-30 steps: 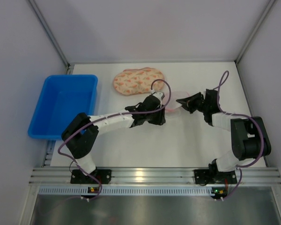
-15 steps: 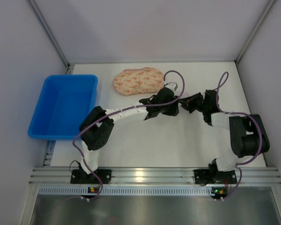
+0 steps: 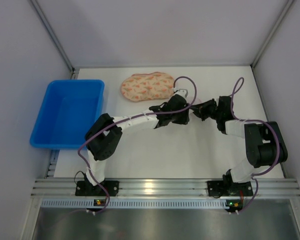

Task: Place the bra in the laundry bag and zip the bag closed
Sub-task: Zip the zipper on the laundry bag.

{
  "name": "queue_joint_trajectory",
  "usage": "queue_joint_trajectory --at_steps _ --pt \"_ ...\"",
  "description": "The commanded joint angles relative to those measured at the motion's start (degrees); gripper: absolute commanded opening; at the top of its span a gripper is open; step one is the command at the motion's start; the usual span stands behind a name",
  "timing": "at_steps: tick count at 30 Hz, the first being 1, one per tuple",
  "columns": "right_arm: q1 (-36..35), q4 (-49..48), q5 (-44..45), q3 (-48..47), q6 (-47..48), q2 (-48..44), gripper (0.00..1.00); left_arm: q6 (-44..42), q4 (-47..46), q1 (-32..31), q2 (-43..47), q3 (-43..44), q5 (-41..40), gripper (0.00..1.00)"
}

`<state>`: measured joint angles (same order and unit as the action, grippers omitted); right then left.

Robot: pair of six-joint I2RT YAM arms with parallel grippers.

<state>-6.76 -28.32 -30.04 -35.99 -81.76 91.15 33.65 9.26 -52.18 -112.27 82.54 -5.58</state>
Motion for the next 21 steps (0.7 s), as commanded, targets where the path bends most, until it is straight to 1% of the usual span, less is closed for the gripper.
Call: queue_joint_trajectory --at_steps 1,3,6,10,19,21 --pt "-0.88 -2.00 -0.28 0.83 -1.04 -0.45 0.00 1.50 1.28 0.06 1.35 -0.28 -2.41 0.47" --pt "-0.88 -2.10 -0.28 1.18 -1.21 -0.71 0.00 2.30 3.13 0.15 0.56 1.12 -4.43 0.49" --pt "-0.97 -1.83 -0.11 1.44 -1.13 -0.89 0.00 2.21 3.14 0.76 -0.76 2.79 -6.10 0.51" --pt "-1.41 -1.92 -0.19 1.53 -1.30 -0.89 0.00 1.51 3.05 2.00 -2.25 5.43 -6.46 0.50" --pt "-2.20 -2.01 -0.10 1.45 -1.74 -0.63 0.00 2.38 2.08 2.17 -3.22 6.23 -4.70 0.44" --pt "-2.55 -1.66 0.16 1.62 -1.48 -0.71 0.00 2.82 1.73 2.26 -3.13 6.05 -4.17 0.40"
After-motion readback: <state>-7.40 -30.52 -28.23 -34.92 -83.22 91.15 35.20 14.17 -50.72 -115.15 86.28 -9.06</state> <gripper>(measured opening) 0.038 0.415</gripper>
